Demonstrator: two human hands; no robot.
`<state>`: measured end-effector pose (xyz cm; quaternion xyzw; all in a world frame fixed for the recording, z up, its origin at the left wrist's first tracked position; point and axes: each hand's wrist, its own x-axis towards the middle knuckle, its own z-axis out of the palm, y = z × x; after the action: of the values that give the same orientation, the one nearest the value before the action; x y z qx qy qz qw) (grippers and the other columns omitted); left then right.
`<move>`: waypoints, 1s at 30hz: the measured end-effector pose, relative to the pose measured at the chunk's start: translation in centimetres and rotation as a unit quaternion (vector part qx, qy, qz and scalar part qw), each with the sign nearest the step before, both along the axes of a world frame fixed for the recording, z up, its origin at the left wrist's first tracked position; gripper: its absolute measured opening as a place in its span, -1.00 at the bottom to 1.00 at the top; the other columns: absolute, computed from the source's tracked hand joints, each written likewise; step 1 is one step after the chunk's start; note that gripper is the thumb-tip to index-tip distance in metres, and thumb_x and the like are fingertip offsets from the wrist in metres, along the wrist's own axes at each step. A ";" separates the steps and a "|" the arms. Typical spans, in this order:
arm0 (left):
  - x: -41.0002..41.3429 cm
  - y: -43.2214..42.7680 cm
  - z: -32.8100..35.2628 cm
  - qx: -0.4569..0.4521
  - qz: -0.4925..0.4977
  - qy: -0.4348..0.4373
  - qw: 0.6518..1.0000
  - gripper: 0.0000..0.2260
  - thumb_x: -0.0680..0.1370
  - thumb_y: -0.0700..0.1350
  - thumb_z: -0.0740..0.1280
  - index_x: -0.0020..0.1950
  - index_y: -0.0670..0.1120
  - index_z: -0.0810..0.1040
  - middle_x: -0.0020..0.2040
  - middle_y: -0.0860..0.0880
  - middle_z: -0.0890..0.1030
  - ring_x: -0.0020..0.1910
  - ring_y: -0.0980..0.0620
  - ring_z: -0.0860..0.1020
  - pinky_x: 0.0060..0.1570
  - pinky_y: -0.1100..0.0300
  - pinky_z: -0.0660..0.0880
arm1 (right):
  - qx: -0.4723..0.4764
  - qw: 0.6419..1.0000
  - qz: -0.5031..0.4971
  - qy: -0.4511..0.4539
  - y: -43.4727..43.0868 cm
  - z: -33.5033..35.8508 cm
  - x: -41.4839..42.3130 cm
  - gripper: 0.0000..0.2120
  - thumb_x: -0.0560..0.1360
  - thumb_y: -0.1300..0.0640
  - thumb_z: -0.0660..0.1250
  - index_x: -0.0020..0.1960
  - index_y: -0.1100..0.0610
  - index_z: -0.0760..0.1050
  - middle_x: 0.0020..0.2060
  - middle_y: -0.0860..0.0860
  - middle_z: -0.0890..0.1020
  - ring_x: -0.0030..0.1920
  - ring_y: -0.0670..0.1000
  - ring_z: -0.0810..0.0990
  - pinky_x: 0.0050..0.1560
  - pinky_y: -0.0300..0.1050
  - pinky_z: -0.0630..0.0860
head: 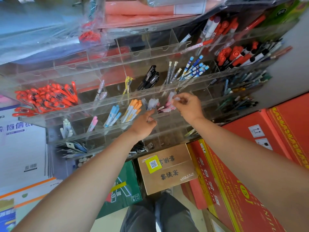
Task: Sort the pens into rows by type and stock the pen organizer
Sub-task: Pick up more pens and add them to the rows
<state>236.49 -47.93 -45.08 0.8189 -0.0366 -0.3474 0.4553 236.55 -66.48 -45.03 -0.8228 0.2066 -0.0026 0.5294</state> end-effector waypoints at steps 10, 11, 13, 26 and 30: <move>-0.5 -0.1 -0.4 0.068 -0.031 -0.034 0.997 -0.55 0.61 -0.14 0.21 0.49 -0.19 0.26 0.40 -0.18 0.41 0.32 -0.12 0.45 0.30 0.10 0.37 | 0.006 0.998 0.067 0.015 0.2 0.2 -0.8 -0.69 0.43 0.17 0.48 0.15 0.17 0.56 -0.35 -0.06 0.51 -0.35 -0.14 0.48 -0.24 -0.23 0.46; -0.6 -0.1 -0.3 0.066 -0.027 -0.039 0.997 -0.57 0.62 -0.14 0.20 0.48 -0.18 0.29 0.39 -0.17 0.42 0.30 -0.10 0.46 0.24 0.15 0.38 | -0.003 0.998 0.063 0.008 0.3 0.3 -1.0 -0.68 0.43 0.16 0.47 0.16 0.14 0.53 -0.32 -0.05 0.53 -0.30 -0.10 0.50 -0.17 -0.17 0.48; -1.1 0.2 0.1 0.057 -0.019 -0.041 0.997 -0.64 0.63 -0.15 0.19 0.42 -0.16 0.36 0.31 -0.16 0.50 0.22 -0.07 0.51 0.10 0.24 0.37 | -0.021 0.998 0.048 -0.017 0.5 0.7 -1.5 -0.70 0.45 0.15 0.45 0.14 0.11 0.48 -0.31 -0.06 0.54 -0.26 -0.11 0.51 -0.12 -0.17 0.47; -7.1 12.5 1.3 0.043 0.126 -0.074 0.988 -0.78 0.60 -0.20 0.20 -0.15 0.06 0.52 -0.23 0.02 0.62 -0.21 0.01 0.59 -0.02 0.08 0.54 | -0.056 0.949 0.310 -0.022 14.7 3.2 -5.5 -0.95 0.53 0.23 0.33 -0.12 0.15 0.54 -0.34 0.01 0.56 -0.37 -0.17 0.43 -0.28 -0.28 0.38; -11.0 22.2 1.2 0.096 0.164 -0.103 0.976 -0.89 0.57 -0.12 0.27 -0.12 -0.04 0.57 -0.19 -0.06 0.64 -0.11 -0.11 0.62 -0.08 0.04 0.51 | -0.112 0.913 0.391 -0.026 24.2 2.3 -7.5 -0.95 0.50 0.21 0.34 -0.09 0.08 0.56 -0.33 -0.05 0.60 -0.35 -0.08 0.50 -0.23 -0.15 0.45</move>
<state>225.51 -25.69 -43.86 0.8852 0.0849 -0.1833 0.4190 229.07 -42.27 -42.69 -0.8913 -0.1468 0.1601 0.3980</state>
